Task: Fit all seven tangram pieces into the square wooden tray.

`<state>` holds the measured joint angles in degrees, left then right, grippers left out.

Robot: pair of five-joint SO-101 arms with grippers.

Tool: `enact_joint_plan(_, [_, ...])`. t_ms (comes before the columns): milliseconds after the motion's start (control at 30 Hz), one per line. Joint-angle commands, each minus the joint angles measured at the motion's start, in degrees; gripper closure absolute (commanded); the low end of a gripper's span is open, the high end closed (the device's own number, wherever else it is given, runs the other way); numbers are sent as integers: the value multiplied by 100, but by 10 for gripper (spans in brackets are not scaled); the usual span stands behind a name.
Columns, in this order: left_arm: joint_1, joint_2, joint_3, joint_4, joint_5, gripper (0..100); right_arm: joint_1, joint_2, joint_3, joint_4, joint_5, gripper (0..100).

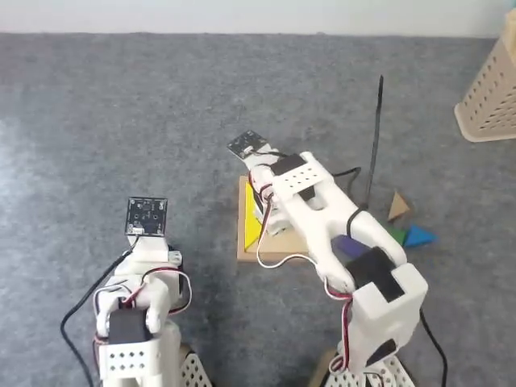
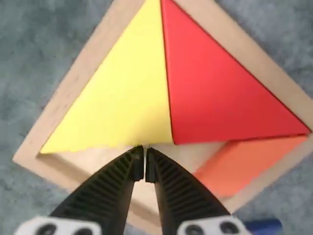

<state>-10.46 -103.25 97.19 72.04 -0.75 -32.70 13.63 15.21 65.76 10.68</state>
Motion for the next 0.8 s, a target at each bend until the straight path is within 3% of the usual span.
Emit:
enact_joint_plan(0, [18, -97, -66, 26, 44, 988, 180, -866, -185, 426, 62, 972])
enact_joint_plan(200, [18, -97, -66, 26, 44, 988, 778, -1930, 360, 567, 79, 972])
enact_joint_plan(367, [18, -97, -66, 26, 44, 988, 2000, -2475, 571, 752, 141, 972])
enact_joint_plan(467, [18, -97, -66, 26, 44, 988, 2659, -2422, 527, 1174, 651, 968])
enact_joint_plan(600, [18, -97, -66, 26, 44, 988, 3354, -2158, 519, 1077, 756, 883])
enact_joint_plan(767, [18, -97, -66, 26, 44, 988, 3538, -1771, 519, 813, 1363, 828])
